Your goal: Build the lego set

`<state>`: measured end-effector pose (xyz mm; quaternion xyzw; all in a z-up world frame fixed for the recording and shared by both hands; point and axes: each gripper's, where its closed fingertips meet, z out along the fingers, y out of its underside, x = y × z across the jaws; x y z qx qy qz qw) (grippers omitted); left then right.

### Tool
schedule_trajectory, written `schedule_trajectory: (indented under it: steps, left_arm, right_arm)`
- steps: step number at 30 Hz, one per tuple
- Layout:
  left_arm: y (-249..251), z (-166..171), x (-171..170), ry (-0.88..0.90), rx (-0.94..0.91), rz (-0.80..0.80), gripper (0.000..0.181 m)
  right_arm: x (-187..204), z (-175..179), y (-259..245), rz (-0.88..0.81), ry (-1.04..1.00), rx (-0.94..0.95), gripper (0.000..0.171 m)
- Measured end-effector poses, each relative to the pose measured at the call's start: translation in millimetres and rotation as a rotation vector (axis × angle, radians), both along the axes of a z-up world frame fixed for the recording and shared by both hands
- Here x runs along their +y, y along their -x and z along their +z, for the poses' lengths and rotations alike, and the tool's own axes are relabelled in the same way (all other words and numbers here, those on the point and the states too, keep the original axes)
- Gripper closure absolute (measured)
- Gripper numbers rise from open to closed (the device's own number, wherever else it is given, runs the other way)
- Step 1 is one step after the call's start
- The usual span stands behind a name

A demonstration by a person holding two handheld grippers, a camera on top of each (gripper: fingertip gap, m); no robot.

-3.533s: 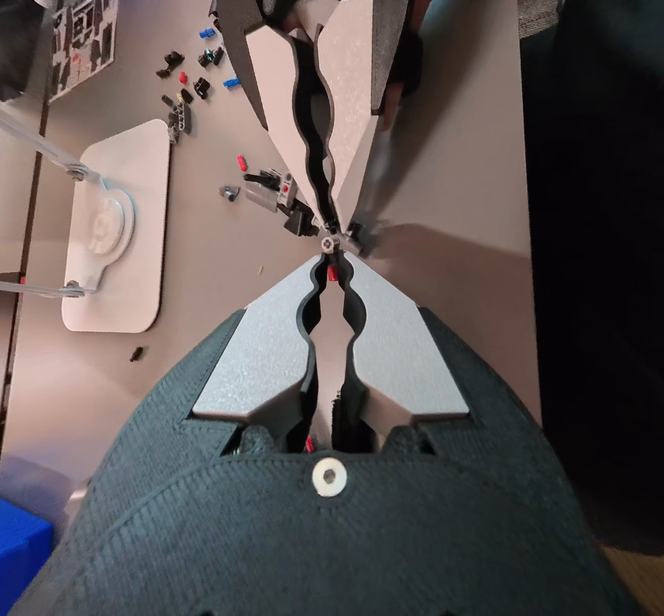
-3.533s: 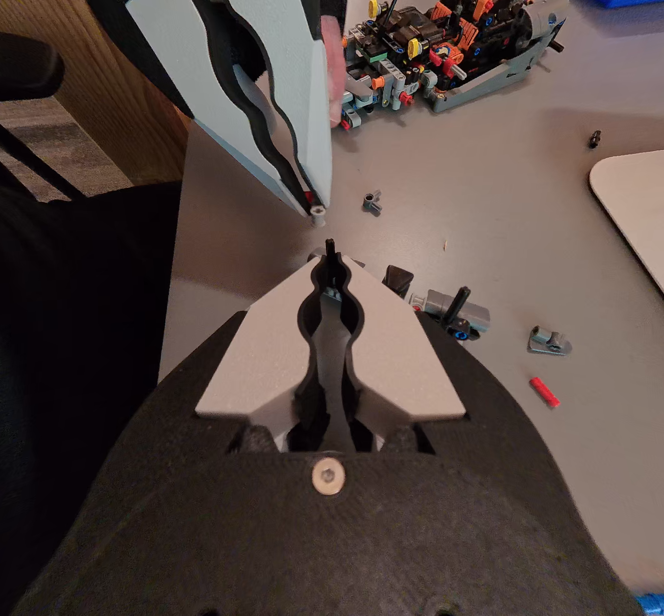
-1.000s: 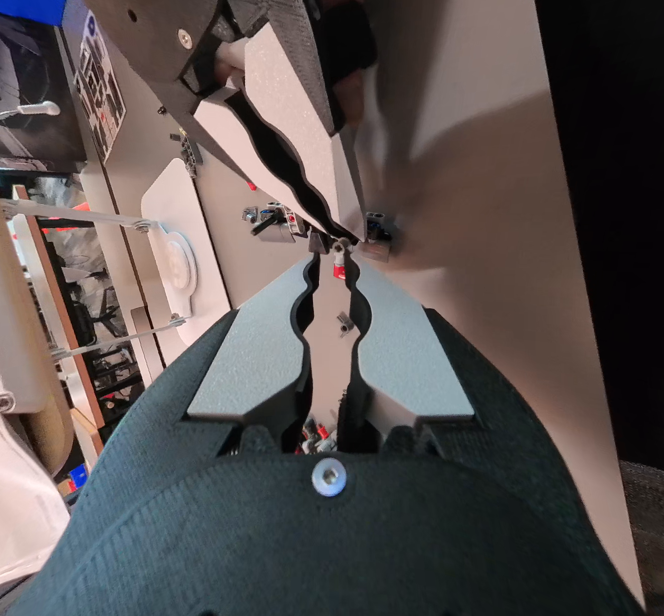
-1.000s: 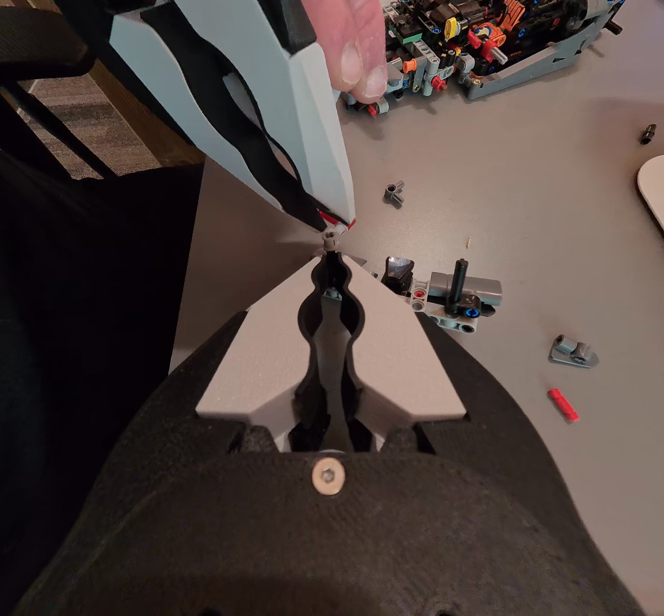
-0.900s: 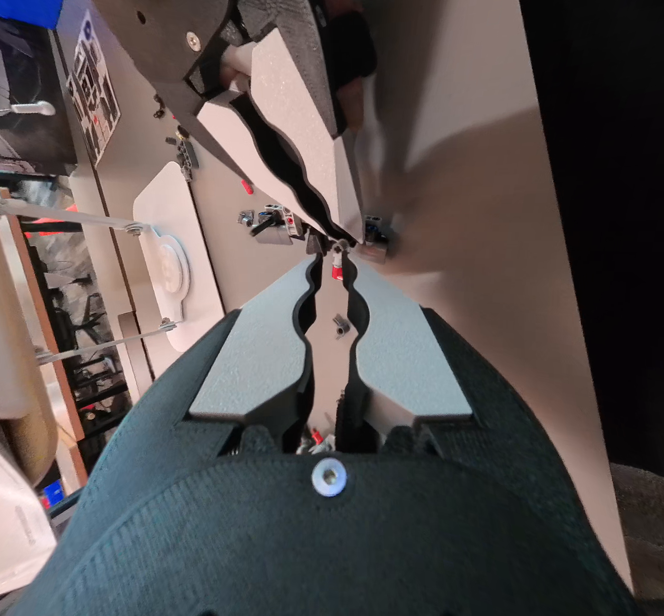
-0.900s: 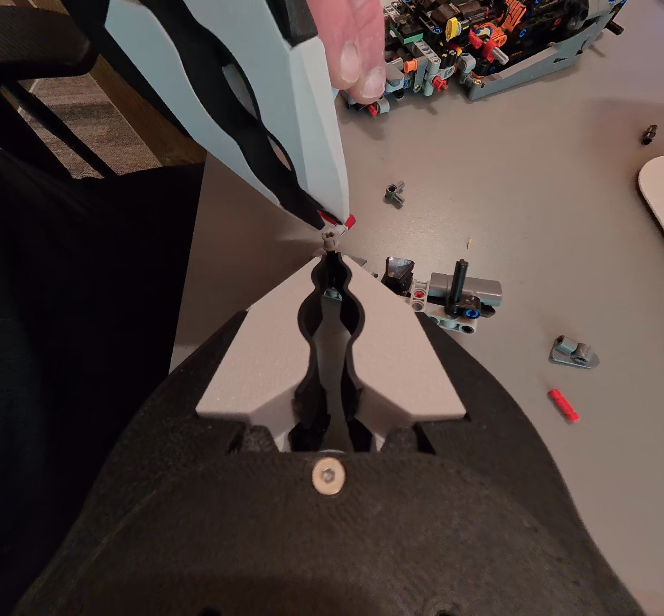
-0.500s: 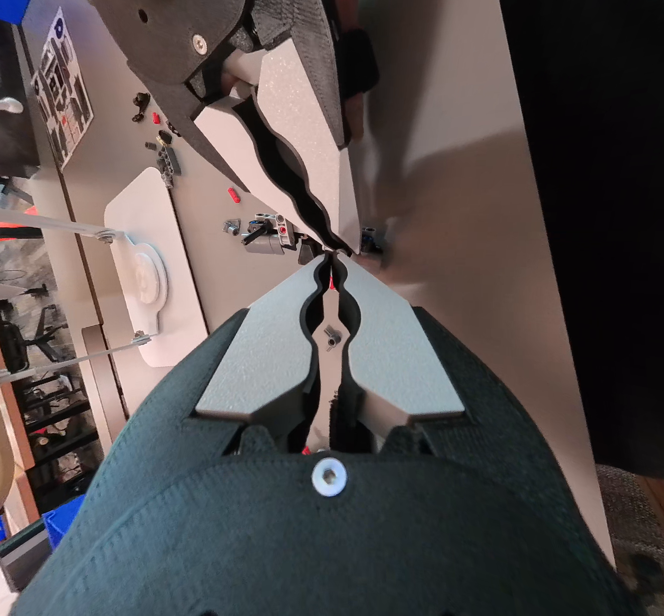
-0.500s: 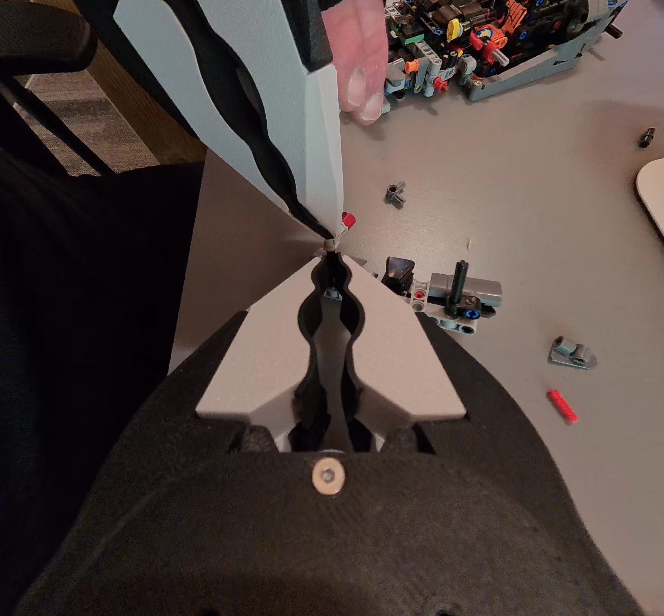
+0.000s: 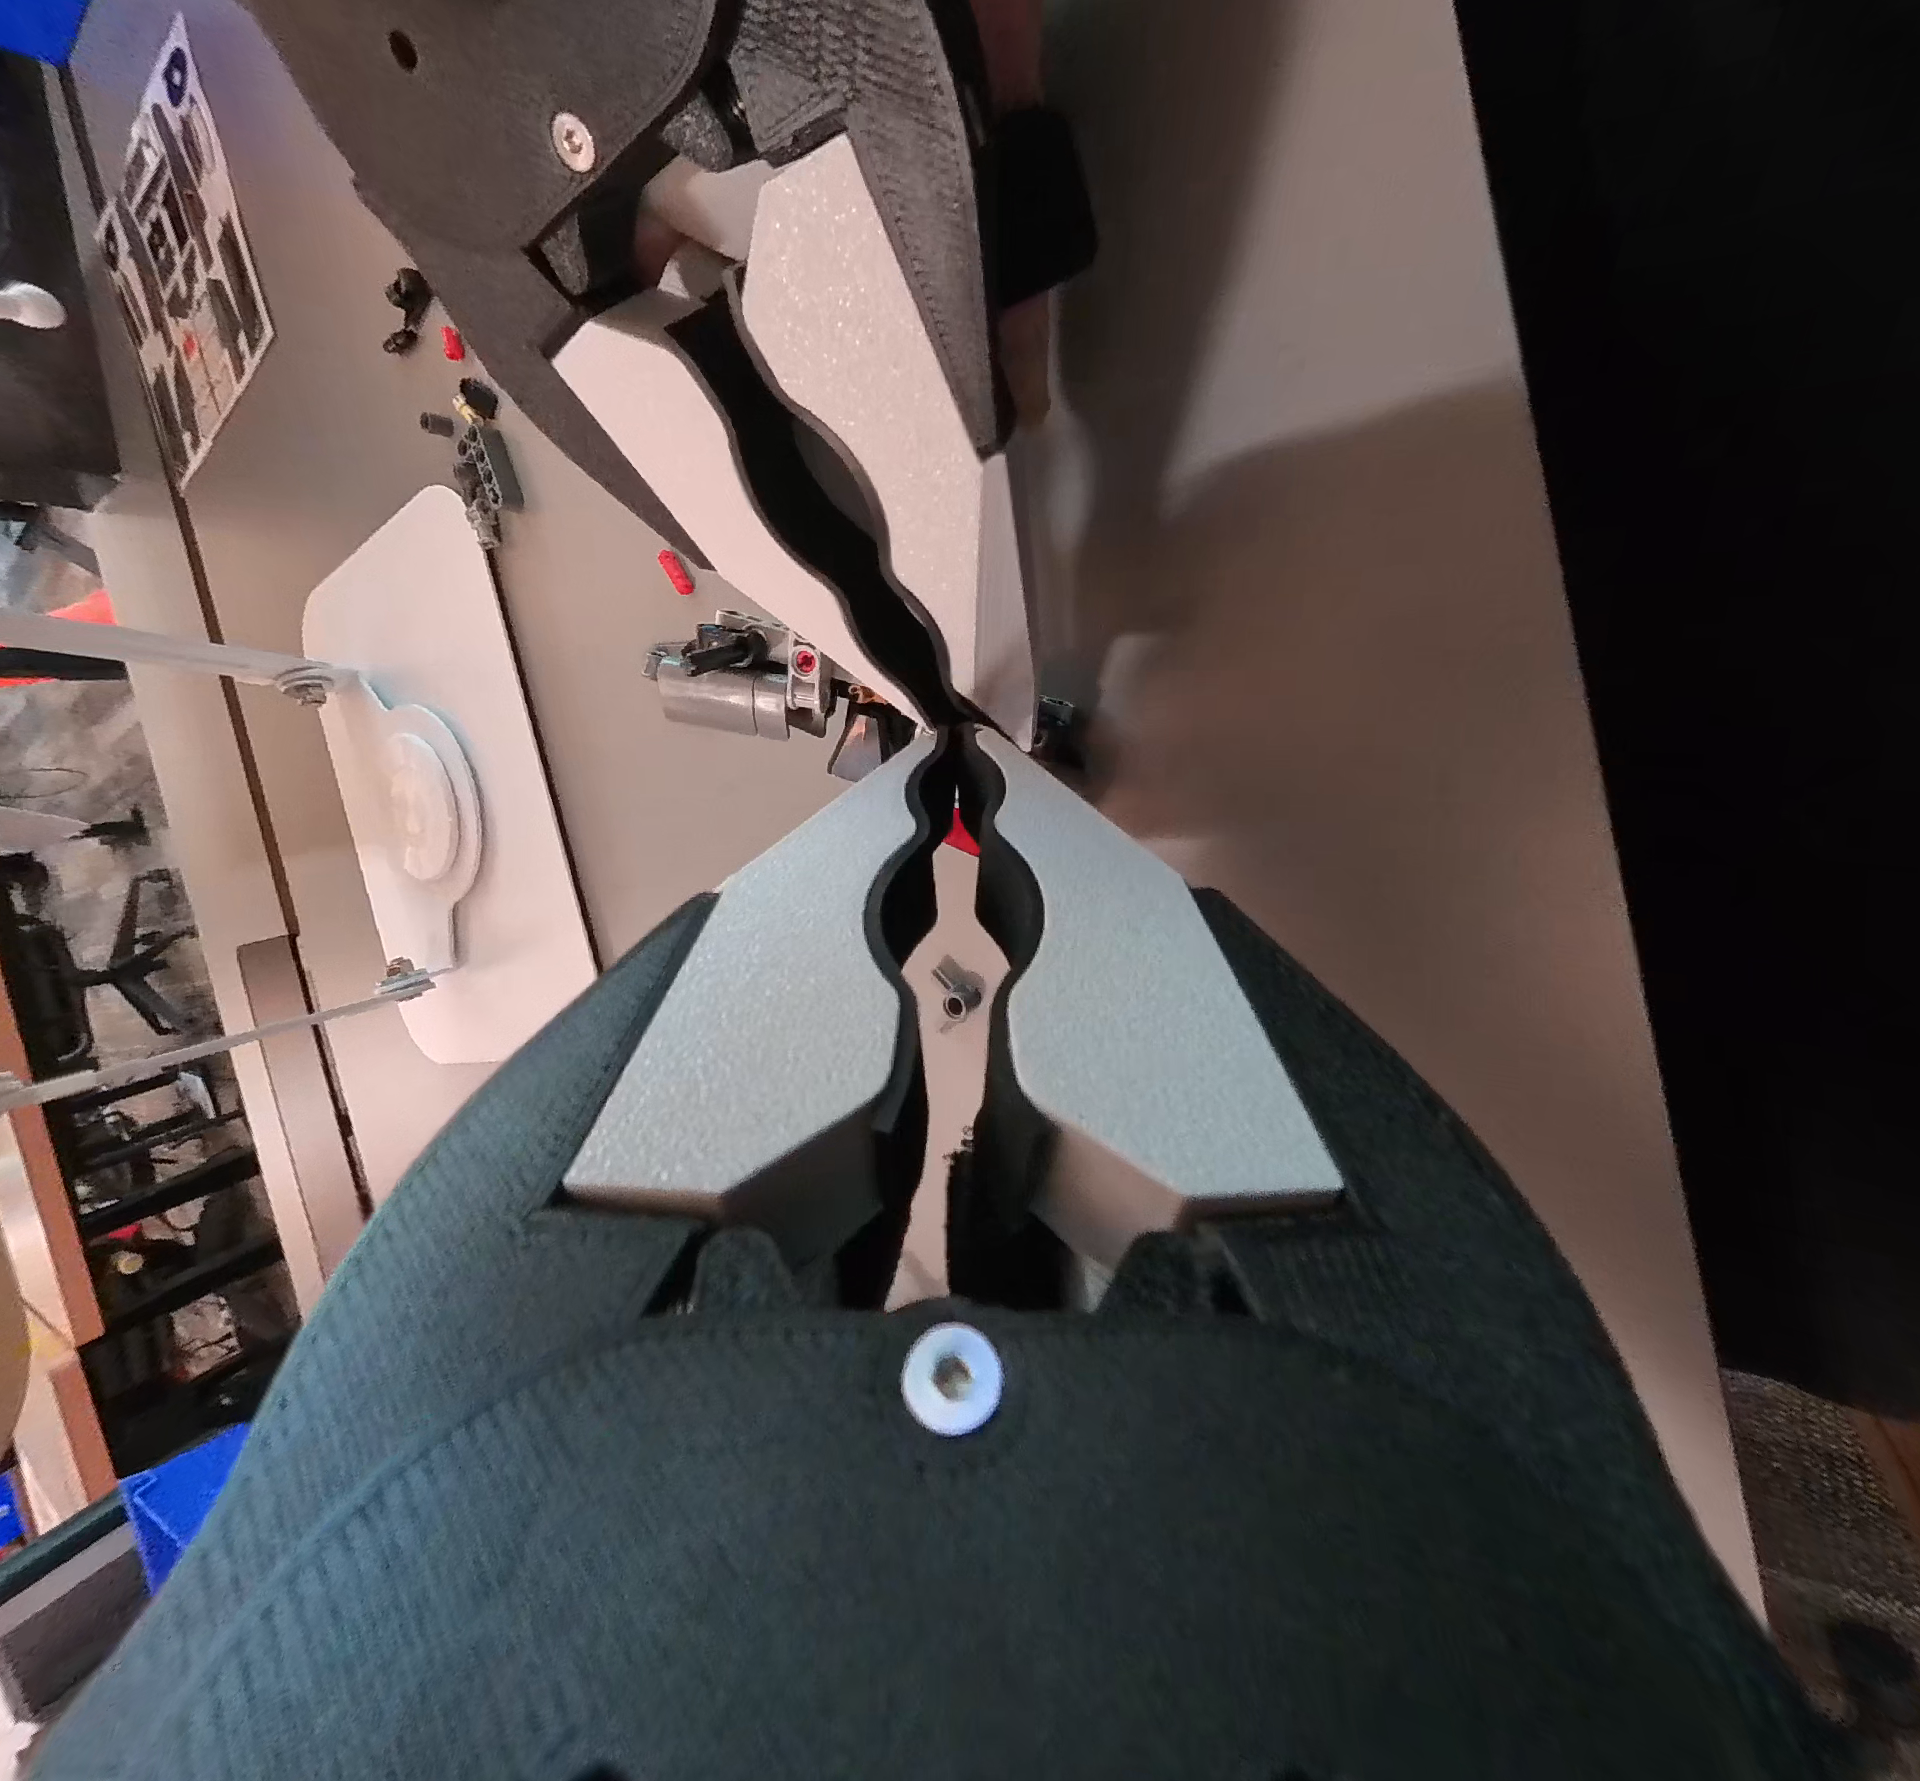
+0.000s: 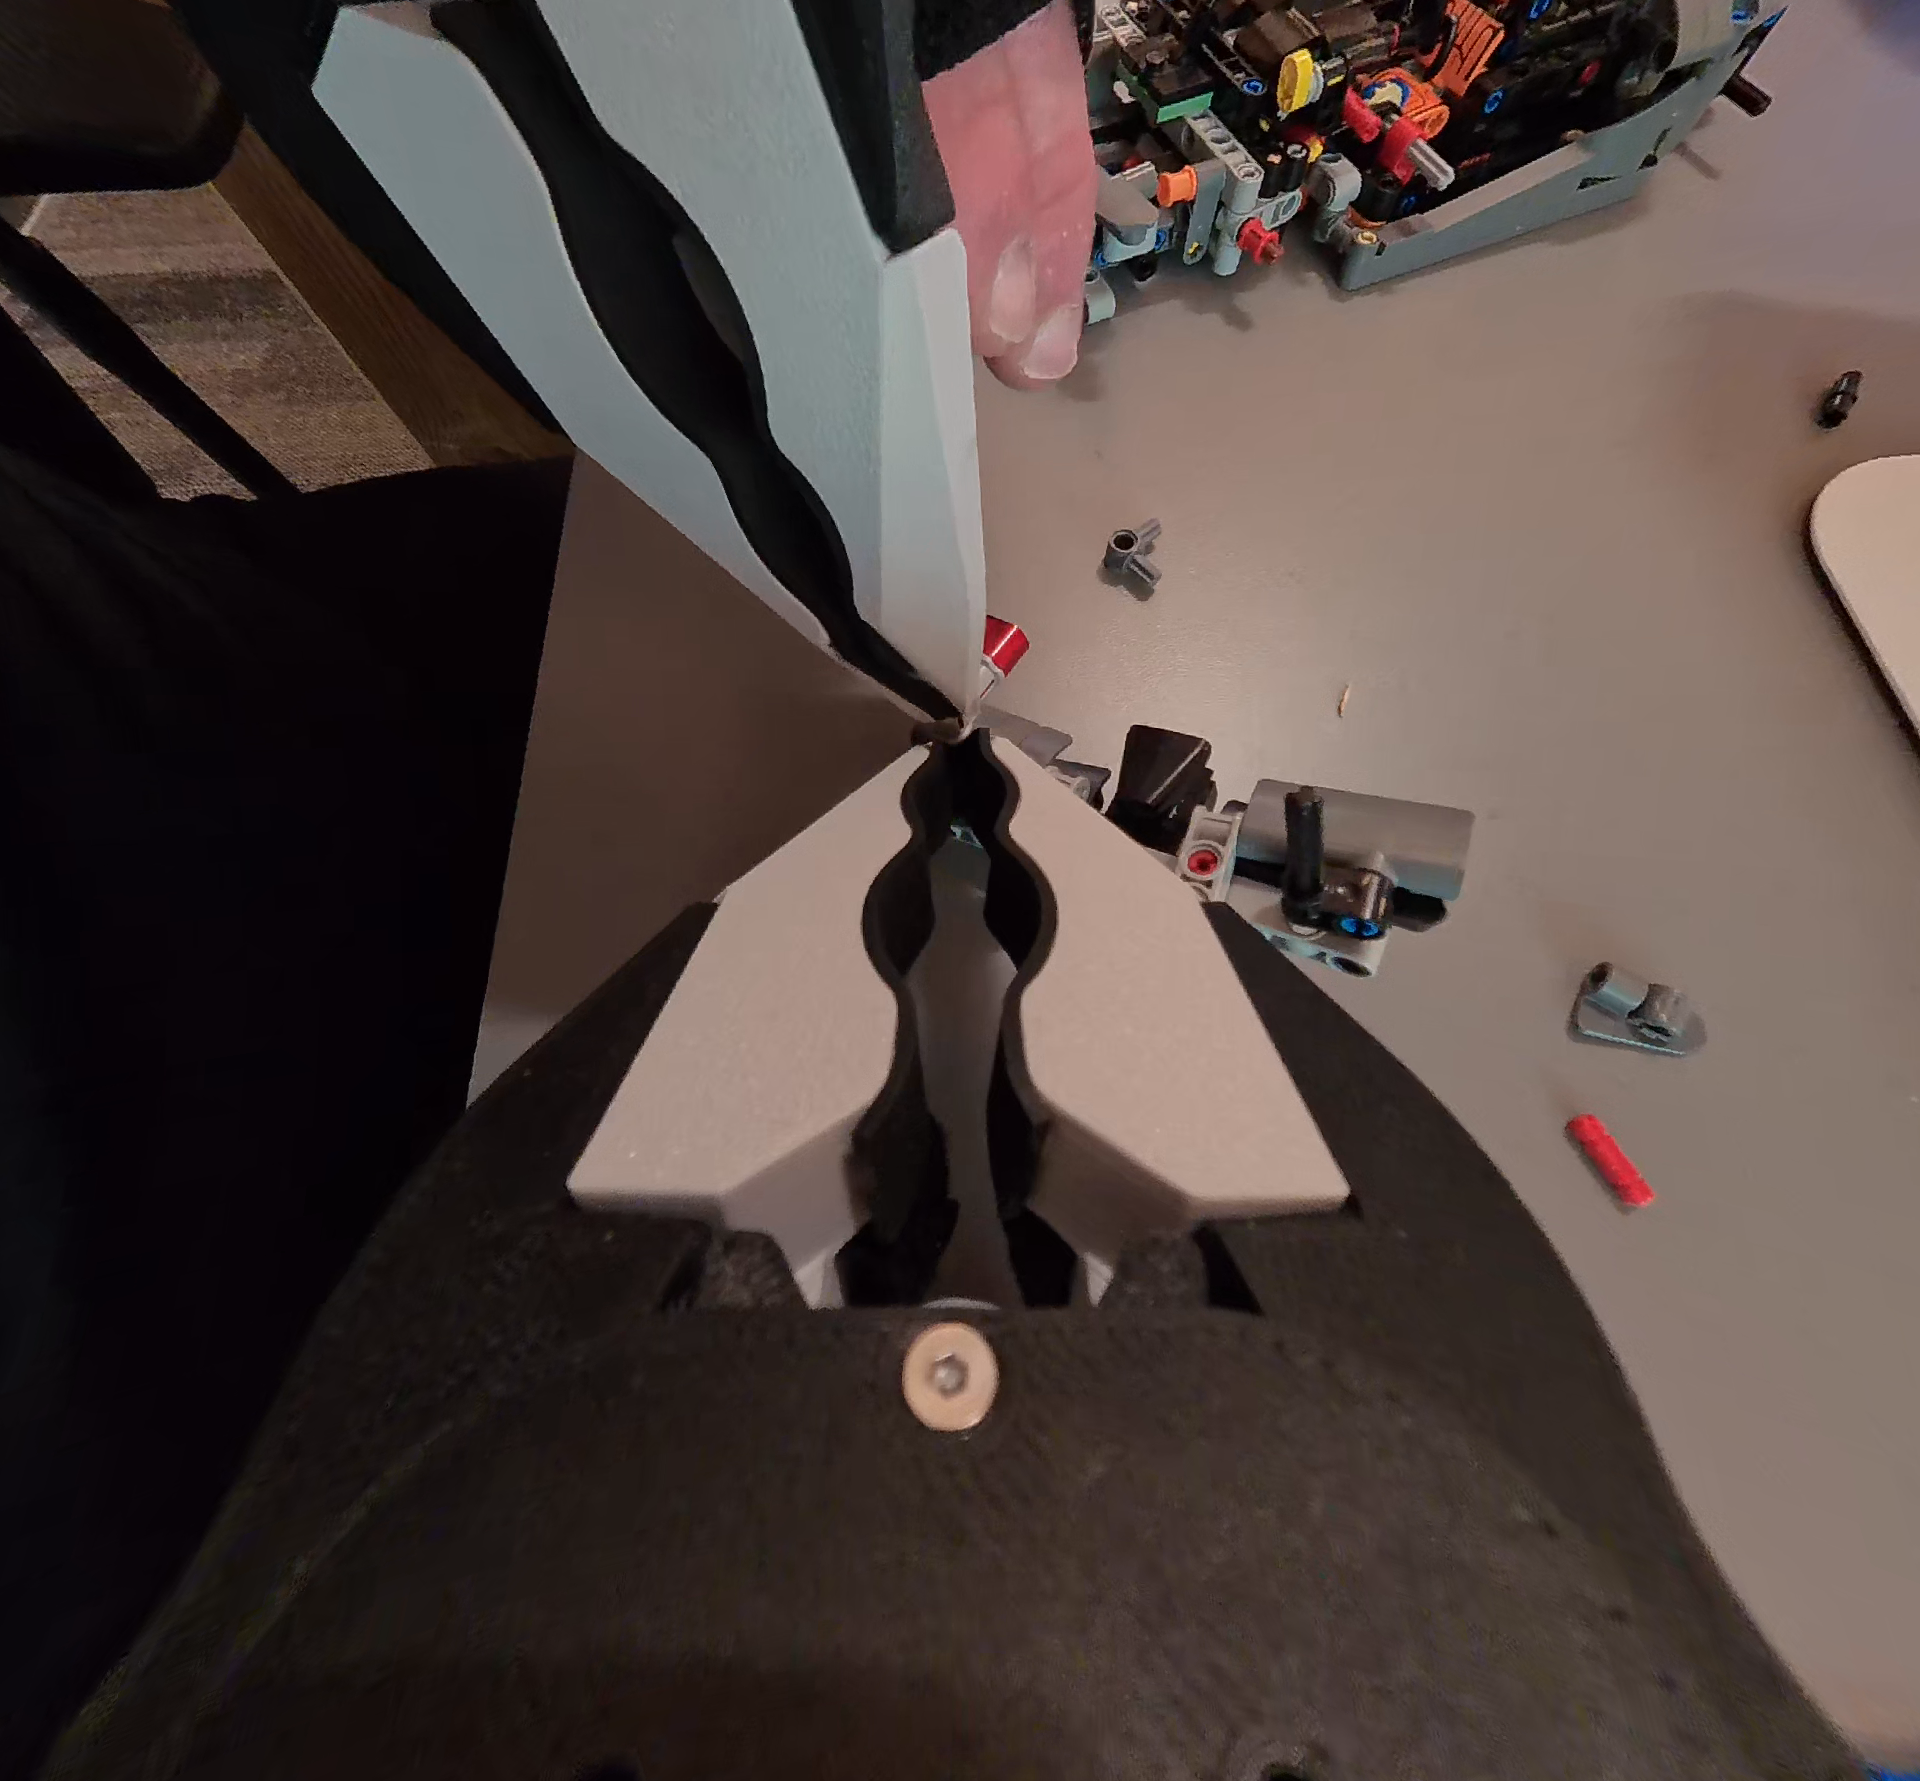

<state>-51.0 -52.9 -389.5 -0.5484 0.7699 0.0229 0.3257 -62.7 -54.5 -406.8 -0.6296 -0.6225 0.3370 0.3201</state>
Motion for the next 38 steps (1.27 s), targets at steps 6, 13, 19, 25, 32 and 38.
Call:
schedule_trajectory:
  steps: [6,13,19,25,32,38]
  left_arm:
    - [2.3,9.1,7.7,0.006,-0.101,0.07,0.178]
    - [20.1,14.7,11.1,0.124,-0.271,0.268,0.16]
    - [16.9,-1.0,-3.1,0.221,-0.332,0.248,0.156]
    - [-6.4,-5.7,-13.9,0.234,-0.367,0.204,0.161]
    - [-6.0,10.2,-9.4,0.111,-0.416,0.182,0.163]
    - [13.6,12.8,11.1,-0.029,-0.382,0.272,0.146]
  right_arm:
    - [2.2,1.9,0.9,-0.008,0.018,0.017,0.17]
    - [-0.6,6.5,-0.3,-0.001,-0.013,0.03,0.167]
    - [-3.3,6.4,-9.3,0.012,-0.034,-0.006,0.168]
    - [12.4,7.7,-34.7,-0.07,-0.031,-0.064,0.164]
    - [14.6,10.6,-52.9,-0.15,-0.025,-0.099,0.149]
    - [24.3,2.9,-51.1,-0.22,-0.101,-0.146,0.127]
